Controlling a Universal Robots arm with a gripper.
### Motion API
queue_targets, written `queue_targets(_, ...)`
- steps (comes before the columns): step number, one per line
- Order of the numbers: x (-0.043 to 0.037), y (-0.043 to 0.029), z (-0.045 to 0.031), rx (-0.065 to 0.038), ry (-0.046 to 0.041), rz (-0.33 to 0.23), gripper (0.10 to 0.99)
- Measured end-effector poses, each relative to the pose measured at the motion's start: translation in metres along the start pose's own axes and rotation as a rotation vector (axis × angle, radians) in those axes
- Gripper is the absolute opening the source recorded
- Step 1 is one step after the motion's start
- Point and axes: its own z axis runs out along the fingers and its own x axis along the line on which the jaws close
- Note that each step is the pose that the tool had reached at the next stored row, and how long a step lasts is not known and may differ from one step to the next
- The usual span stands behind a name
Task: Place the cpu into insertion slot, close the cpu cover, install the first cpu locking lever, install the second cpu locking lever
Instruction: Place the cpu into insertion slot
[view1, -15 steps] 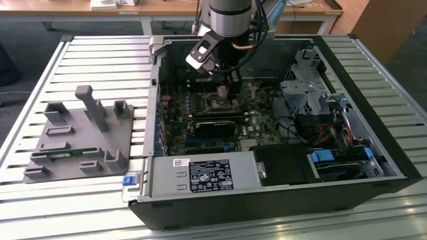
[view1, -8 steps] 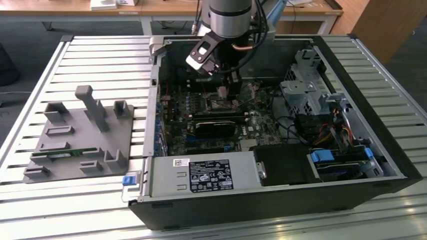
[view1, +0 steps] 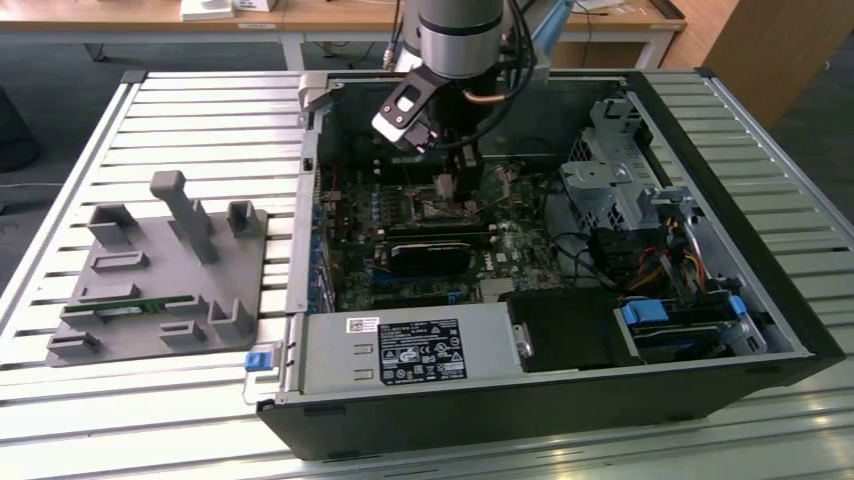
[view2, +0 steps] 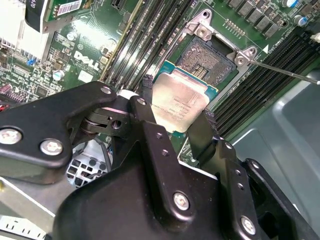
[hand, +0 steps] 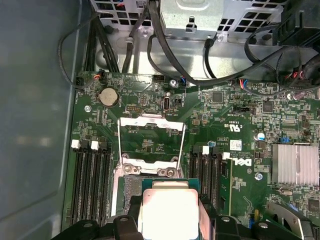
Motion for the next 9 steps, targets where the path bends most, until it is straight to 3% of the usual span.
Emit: queue_targets(9,0.0014,-0.0007,0.0068,0.000,-0.0028,0.004,0.533)
